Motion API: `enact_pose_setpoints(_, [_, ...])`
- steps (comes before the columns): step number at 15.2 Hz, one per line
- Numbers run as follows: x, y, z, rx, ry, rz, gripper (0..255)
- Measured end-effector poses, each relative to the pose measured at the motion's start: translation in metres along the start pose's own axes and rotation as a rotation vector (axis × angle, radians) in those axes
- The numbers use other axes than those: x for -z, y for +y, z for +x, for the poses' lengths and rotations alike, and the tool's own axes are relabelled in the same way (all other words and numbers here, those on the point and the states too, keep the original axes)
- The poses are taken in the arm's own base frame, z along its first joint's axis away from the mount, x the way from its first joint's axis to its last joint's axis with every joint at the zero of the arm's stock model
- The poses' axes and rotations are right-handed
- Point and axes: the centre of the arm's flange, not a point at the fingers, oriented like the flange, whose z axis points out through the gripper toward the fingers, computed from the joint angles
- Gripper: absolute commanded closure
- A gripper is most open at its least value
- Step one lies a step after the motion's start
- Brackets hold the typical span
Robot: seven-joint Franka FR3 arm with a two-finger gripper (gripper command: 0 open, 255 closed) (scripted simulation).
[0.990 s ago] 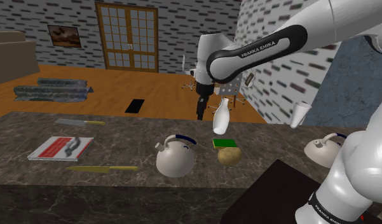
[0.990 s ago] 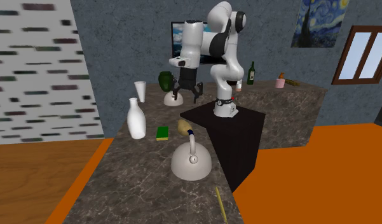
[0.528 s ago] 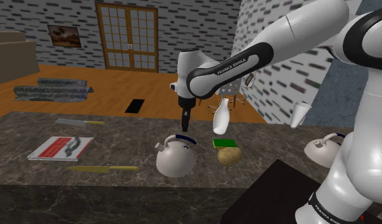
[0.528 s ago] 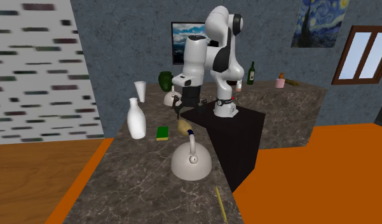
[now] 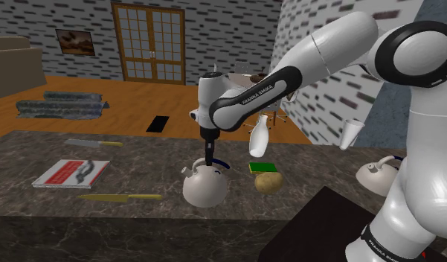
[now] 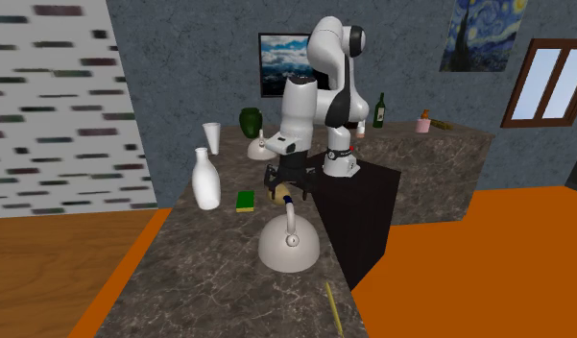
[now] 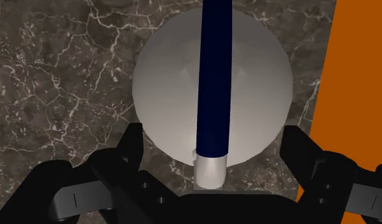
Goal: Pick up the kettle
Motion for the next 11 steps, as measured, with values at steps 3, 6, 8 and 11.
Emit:
enact_pose_setpoints(3, [-0.0131,-0.0015,0.0003,0.0,0.0,0.0,255])
enact_pose_setpoints(6, [-0.0148,-0.0012,0.0003,0.0,0.0,0.0,255])
enact_pose_setpoints(8, [-0.0148,-0.0012,0.0003,0.001,0.001,0.0,255])
enact_pose_setpoints(11, [-0.0148,-0.0012,0.0003,0.001,0.001,0.0,255])
